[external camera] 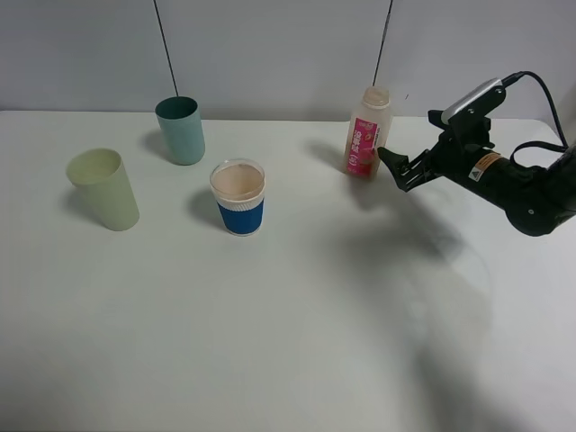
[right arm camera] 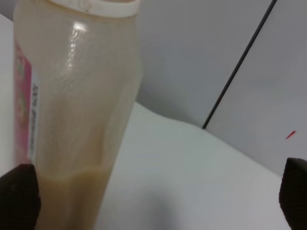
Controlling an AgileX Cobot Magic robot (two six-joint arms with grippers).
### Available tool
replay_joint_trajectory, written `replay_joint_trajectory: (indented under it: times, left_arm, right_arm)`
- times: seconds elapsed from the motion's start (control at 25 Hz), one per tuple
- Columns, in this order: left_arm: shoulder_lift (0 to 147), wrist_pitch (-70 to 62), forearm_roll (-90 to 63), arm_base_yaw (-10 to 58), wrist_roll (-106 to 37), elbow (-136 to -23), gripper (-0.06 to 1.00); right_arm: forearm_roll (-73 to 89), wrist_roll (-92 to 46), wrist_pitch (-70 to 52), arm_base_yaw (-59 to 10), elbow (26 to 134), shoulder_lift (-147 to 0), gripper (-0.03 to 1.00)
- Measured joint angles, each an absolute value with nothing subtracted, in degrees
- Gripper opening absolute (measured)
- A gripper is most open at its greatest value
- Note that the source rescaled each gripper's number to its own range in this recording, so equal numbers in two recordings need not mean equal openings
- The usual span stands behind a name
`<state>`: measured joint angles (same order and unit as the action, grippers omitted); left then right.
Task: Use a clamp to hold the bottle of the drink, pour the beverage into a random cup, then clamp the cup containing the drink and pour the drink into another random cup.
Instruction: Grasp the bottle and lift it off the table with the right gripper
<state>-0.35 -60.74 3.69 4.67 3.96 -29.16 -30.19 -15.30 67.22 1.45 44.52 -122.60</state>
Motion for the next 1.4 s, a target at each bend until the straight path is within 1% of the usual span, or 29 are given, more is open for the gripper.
replay_joint_trajectory:
  times: [0.4, 0.76, 1.4]
  left_arm:
    - [-0.4, -60.7, 3.7, 4.7, 4.0, -29.2, 0.77]
    - [-0.4, -60.7, 3.7, 4.7, 4.0, -29.2, 0.77]
    - [-0.4, -60.7, 3.7, 4.7, 4.0, -29.2, 0.77]
  right_arm:
    - [-35.9, -10.8, 65.3, 1.5, 44.7, -122.6, 1.0]
    - [-36.0, -9.7, 62.8, 1.5, 44.7, -122.6, 1.0]
    - [-35.8, -7.8, 62.7, 1.1, 44.7, -122.6, 1.0]
